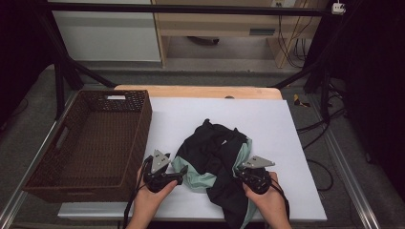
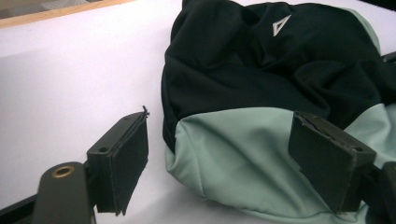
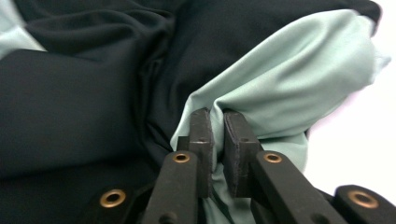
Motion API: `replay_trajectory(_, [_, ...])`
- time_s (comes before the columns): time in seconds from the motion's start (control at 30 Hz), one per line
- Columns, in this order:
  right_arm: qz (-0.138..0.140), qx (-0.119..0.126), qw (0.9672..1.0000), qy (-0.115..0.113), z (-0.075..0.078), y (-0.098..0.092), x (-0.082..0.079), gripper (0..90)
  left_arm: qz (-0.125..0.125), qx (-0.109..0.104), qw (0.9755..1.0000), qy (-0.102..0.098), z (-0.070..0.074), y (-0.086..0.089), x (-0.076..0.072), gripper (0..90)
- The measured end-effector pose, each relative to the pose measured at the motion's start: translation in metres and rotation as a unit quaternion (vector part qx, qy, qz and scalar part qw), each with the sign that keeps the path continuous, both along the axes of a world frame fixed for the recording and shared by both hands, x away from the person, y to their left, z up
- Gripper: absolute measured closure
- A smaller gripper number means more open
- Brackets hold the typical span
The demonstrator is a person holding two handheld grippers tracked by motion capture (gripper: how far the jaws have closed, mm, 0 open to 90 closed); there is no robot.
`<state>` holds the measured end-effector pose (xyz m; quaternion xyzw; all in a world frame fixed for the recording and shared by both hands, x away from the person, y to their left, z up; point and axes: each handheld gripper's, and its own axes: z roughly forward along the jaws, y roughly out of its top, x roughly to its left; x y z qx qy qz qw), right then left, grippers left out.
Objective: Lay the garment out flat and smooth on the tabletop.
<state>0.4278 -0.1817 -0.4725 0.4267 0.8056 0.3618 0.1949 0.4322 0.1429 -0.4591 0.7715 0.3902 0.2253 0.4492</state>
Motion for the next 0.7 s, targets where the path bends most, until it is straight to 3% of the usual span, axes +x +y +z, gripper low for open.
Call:
replay_trajectory(0.17, [-0.019,0.013,0.9997,-0.005,0.002,-0.015,-0.005,59.8,0.004,0.004,1.0000,-0.007,0.001,0.002,-0.002,20.0])
replay_trajectory(0.3, [-0.031,0.009,0.9991,-0.027,0.009,-0.025,-0.011,44.0,0.005,-0.001,1.0000,-0.007,0.000,0.001,-0.002,20.0])
replay_trajectory(0.37, [-0.042,0.023,0.9985,-0.028,0.011,-0.032,-0.010,38.8,0.005,0.002,1.0000,-0.006,-0.002,0.000,-0.001,20.1])
replay_trajectory(0.63, [-0.052,0.015,0.9954,-0.079,0.035,-0.043,0.006,38.0,0.009,0.006,0.9998,-0.014,-0.002,0.002,-0.002,20.6])
replay_trajectory(0.7, [-0.060,0.011,0.9955,-0.072,0.036,-0.047,0.020,39.0,0.008,0.003,0.9999,-0.013,-0.002,0.002,-0.002,20.7])
